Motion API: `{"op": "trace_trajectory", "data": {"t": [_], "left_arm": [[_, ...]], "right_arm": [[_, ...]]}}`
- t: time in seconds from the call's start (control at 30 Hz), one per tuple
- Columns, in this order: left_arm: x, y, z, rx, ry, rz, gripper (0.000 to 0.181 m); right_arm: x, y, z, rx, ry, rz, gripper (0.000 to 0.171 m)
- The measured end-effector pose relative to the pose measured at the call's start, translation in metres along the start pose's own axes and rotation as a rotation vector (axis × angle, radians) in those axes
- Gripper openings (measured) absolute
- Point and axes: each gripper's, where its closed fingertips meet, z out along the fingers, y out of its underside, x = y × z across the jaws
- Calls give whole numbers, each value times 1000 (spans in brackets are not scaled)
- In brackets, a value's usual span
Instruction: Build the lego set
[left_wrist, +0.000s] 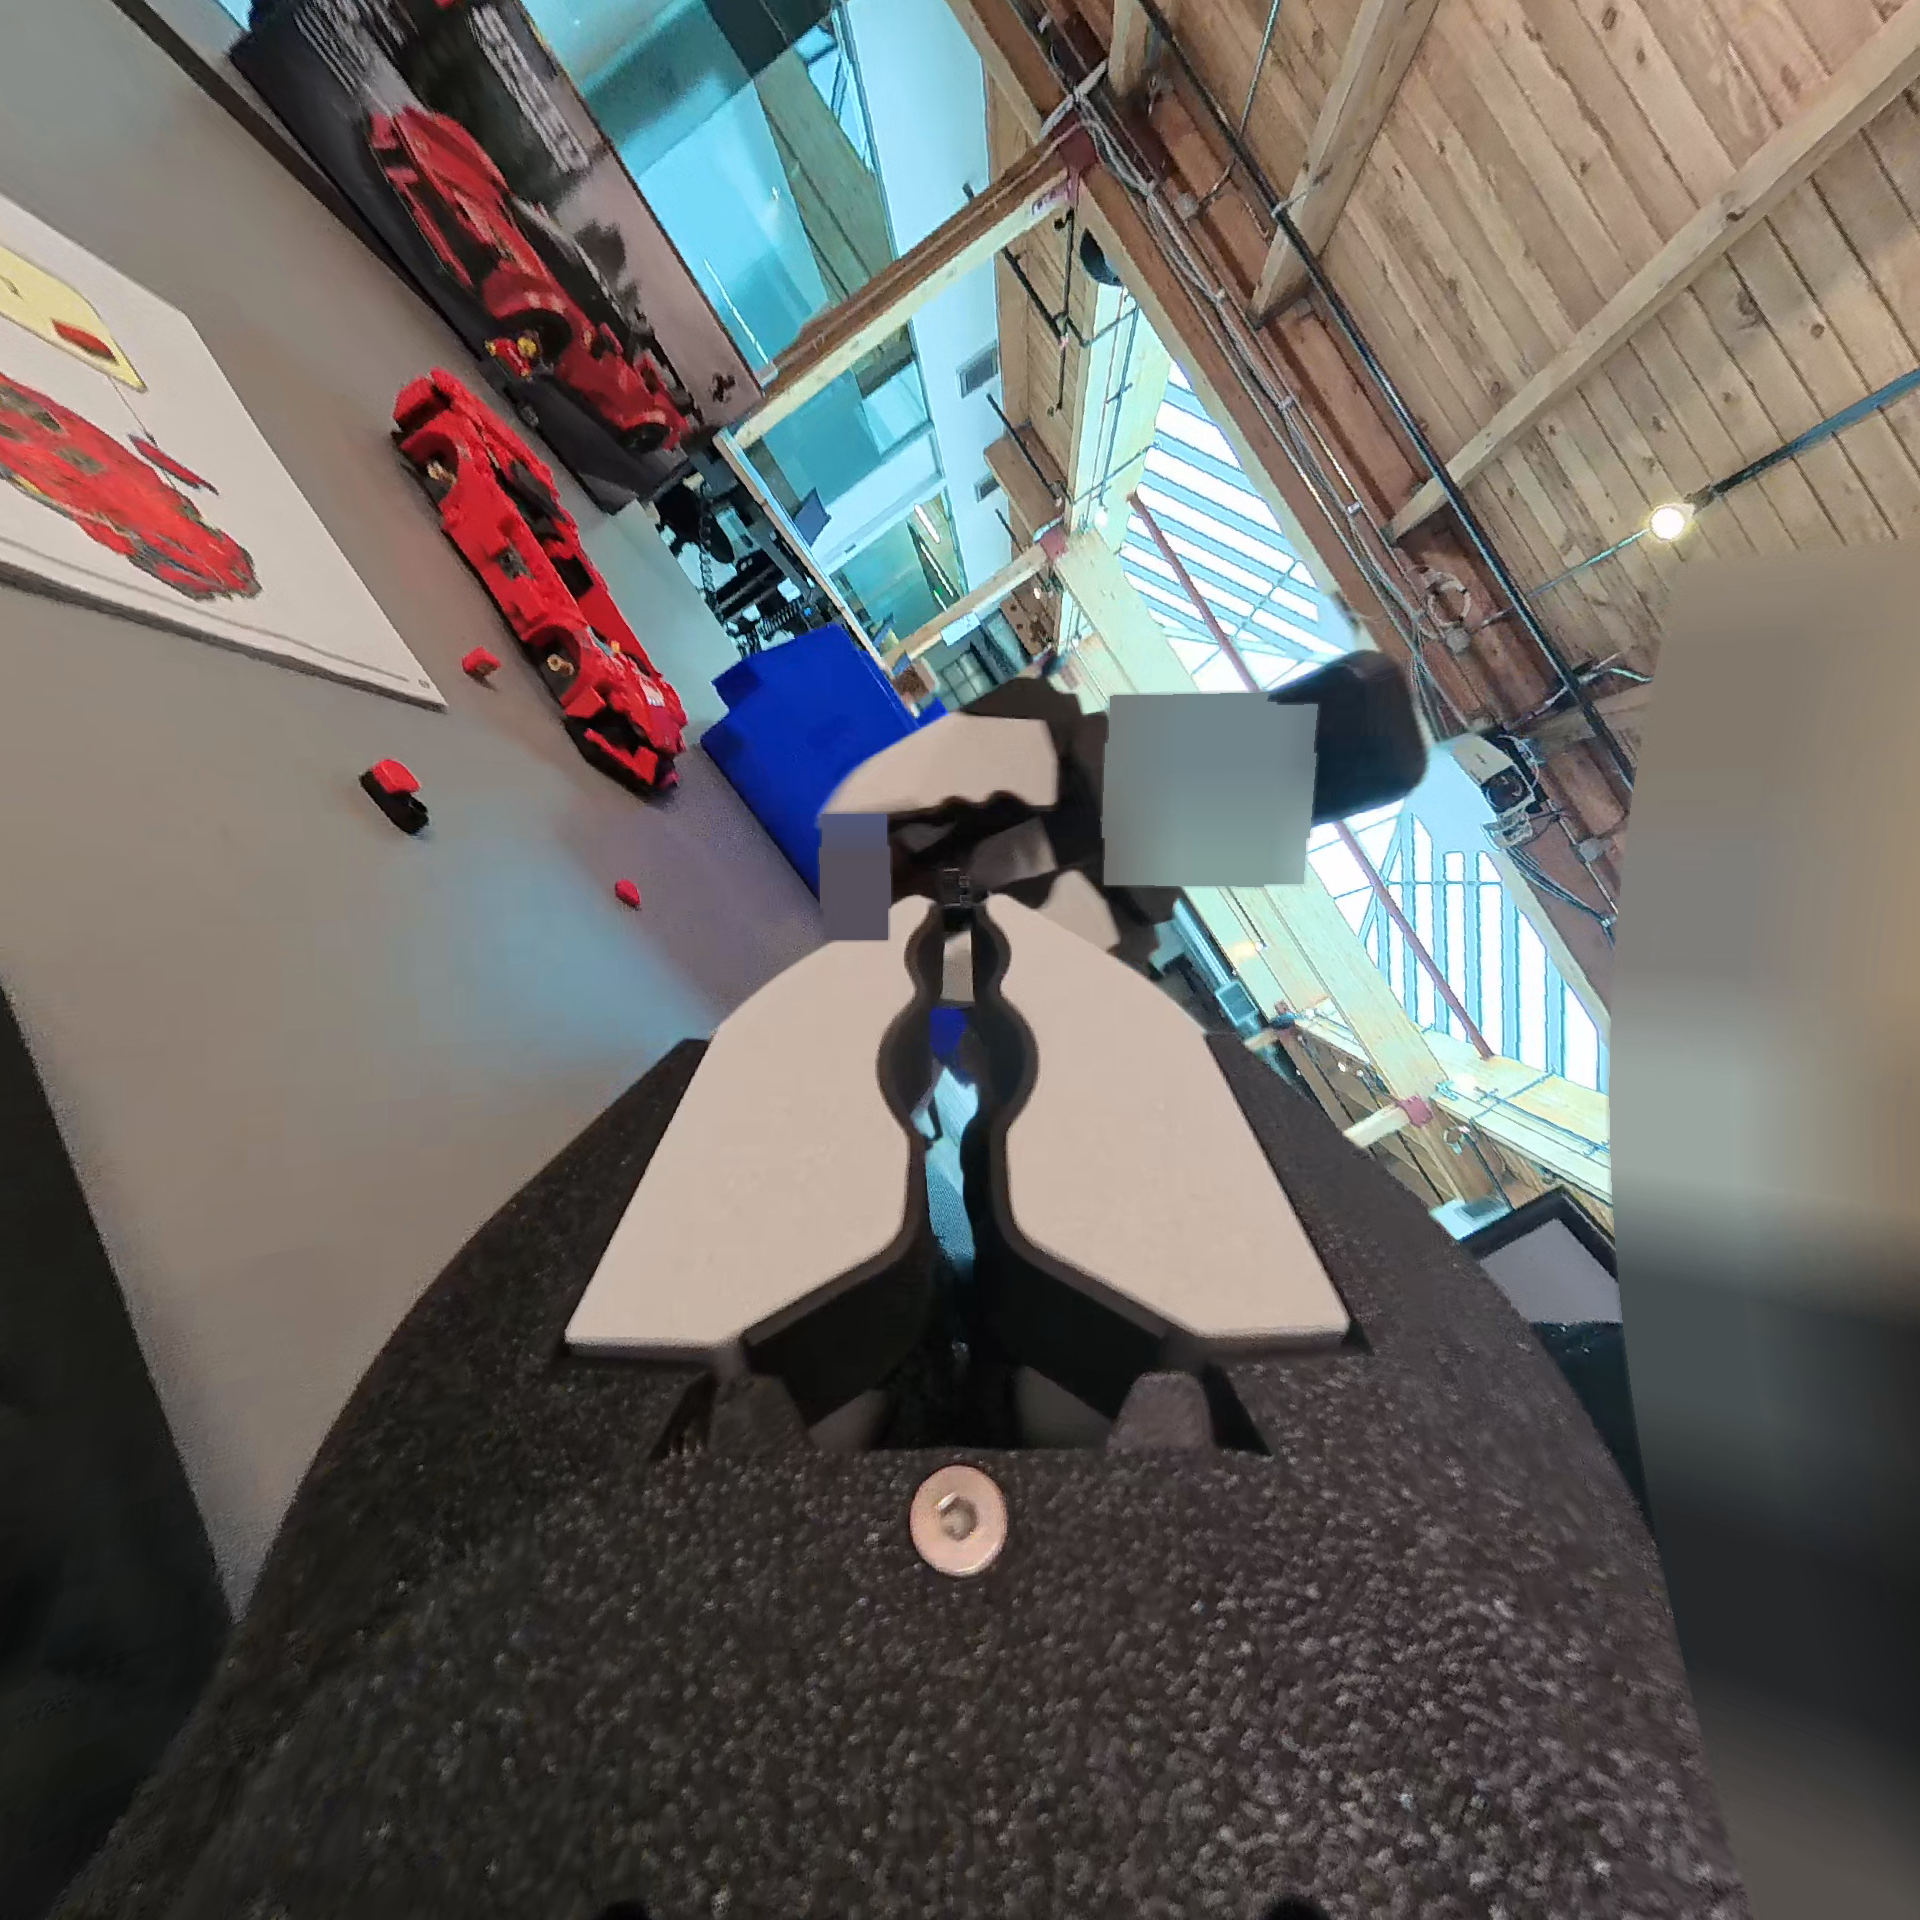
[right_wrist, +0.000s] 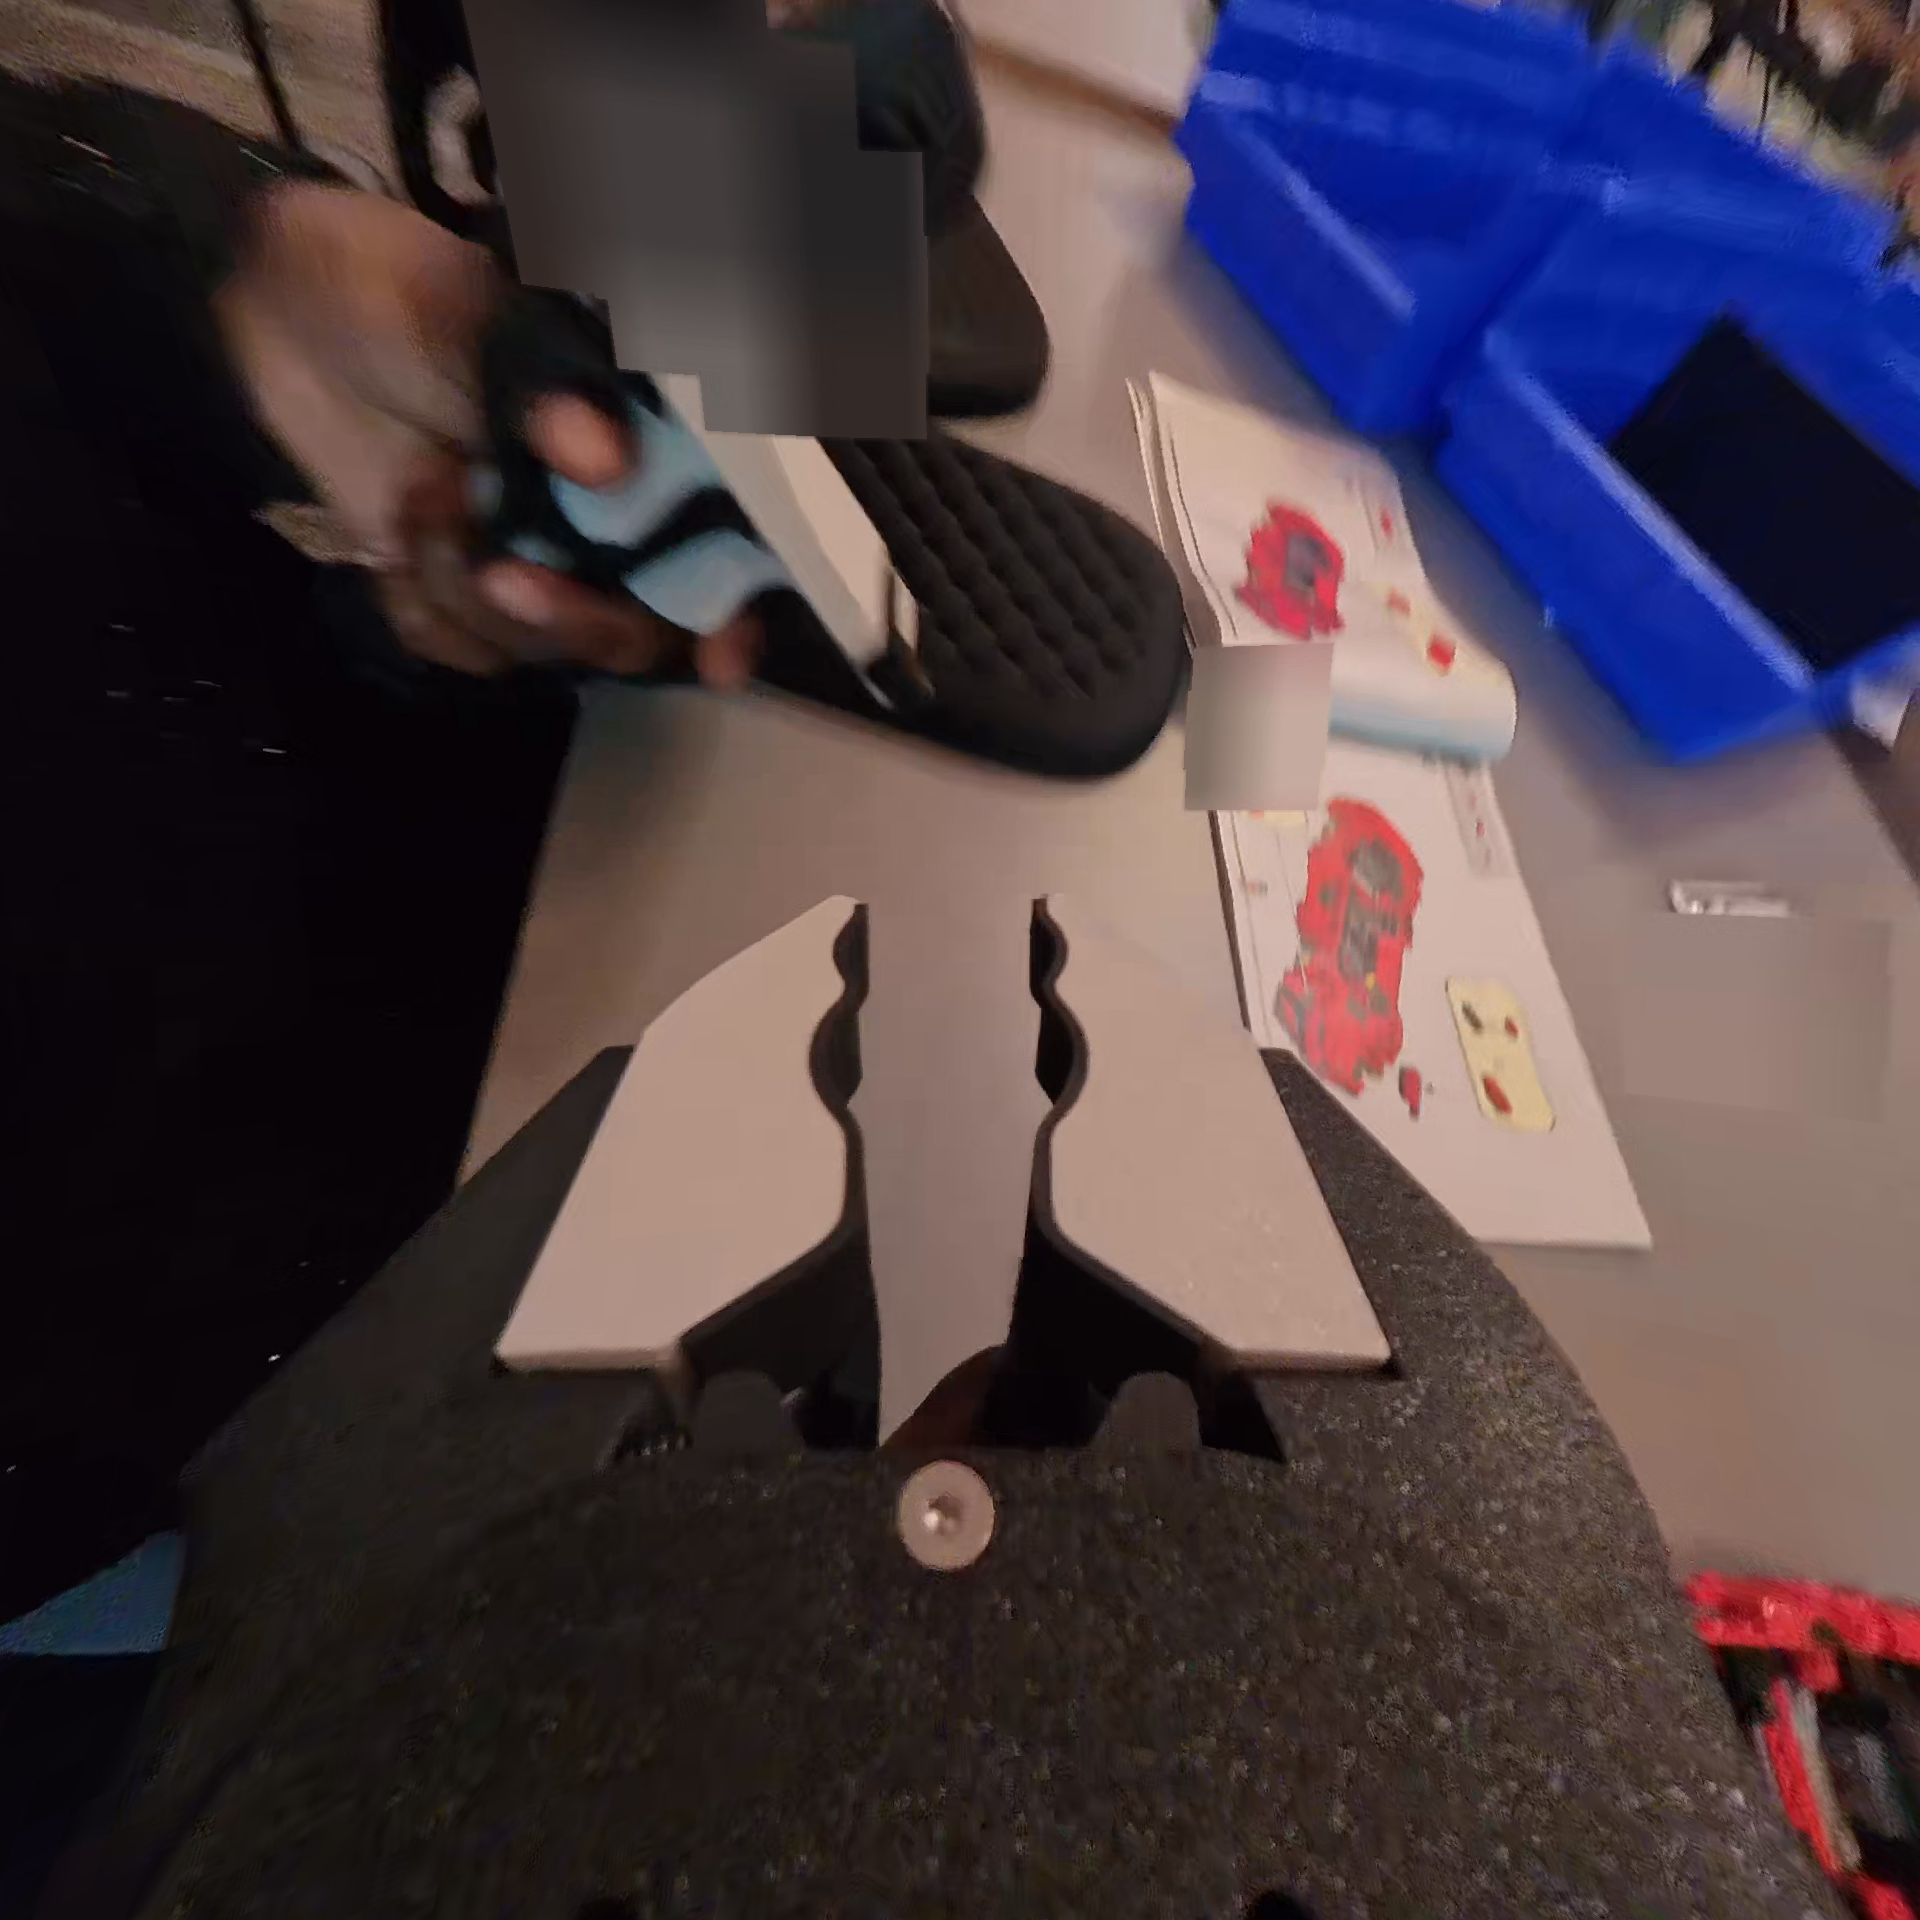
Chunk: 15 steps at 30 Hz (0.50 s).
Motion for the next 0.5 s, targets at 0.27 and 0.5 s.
{"op": "trace_trajectory", "data": {"t": [0.27,0.5], "left_arm": [[2,27,3,-120,13,-50,4],[16,32,8,-157,91,-107,4]], "right_arm": [[-34,-13,-3,13,-31,-198,34],[-40,-11,5,-18,-60,-219,30]]}}
